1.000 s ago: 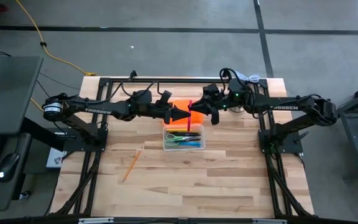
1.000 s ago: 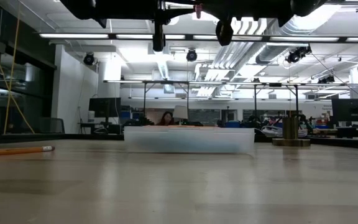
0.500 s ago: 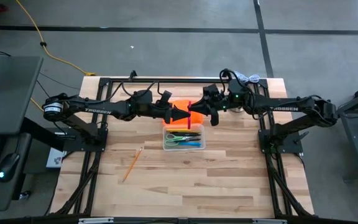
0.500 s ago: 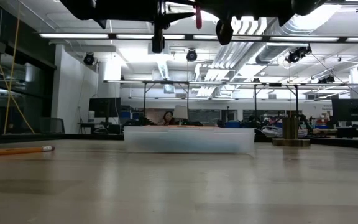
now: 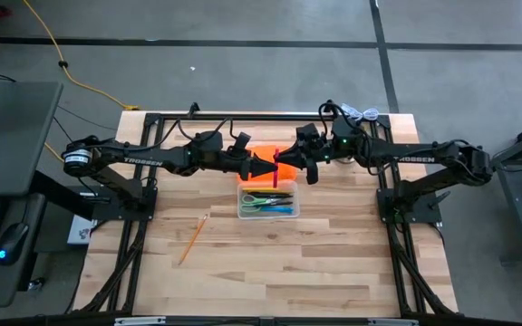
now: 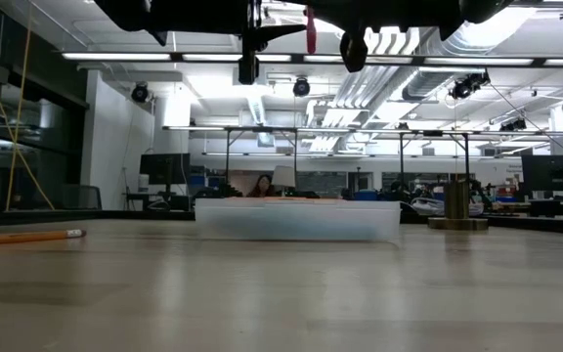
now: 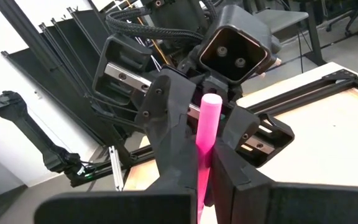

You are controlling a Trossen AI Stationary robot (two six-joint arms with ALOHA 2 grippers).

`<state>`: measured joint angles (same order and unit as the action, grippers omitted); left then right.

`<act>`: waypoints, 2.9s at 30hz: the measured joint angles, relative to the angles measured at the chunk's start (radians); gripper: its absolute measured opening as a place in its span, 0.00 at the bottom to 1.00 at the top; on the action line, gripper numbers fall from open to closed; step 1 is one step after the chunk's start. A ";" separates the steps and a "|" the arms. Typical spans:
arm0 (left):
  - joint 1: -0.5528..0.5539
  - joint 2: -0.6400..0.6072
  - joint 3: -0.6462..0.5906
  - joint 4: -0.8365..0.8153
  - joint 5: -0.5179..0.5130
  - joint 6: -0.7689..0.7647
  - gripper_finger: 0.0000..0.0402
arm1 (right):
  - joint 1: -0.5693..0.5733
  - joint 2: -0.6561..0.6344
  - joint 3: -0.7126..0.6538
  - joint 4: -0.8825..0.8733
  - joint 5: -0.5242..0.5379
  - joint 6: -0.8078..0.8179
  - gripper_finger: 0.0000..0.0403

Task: Pick & place school supplies into a supply box
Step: Put the pink pen into the orange supply box

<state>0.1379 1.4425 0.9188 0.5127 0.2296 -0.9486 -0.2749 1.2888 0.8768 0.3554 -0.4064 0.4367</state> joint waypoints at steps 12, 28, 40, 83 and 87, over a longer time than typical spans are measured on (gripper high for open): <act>0.054 -0.001 0.000 -0.042 0.091 0.035 0.46 | -0.001 0.001 -0.001 -0.013 0.020 -0.002 0.00; 0.209 -0.002 0.001 -0.181 0.286 0.056 0.55 | -0.006 -0.050 -0.001 -0.109 0.021 -0.009 0.00; 0.294 -0.002 0.001 -0.450 0.280 0.113 0.55 | -0.004 -0.167 -0.001 -0.309 0.098 -0.048 0.00; 0.314 -0.521 -0.259 -1.081 -0.274 0.102 0.55 | 0.210 0.053 0.017 -0.399 0.313 -0.050 0.00; 0.314 -0.592 -0.286 -1.041 -0.274 0.105 0.55 | 0.210 0.126 0.084 -0.432 0.284 -0.081 0.00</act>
<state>0.4515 0.8510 0.6328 -0.5278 -0.0448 -0.8434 -0.0647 1.4144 0.9604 -0.0766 -0.1224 0.3561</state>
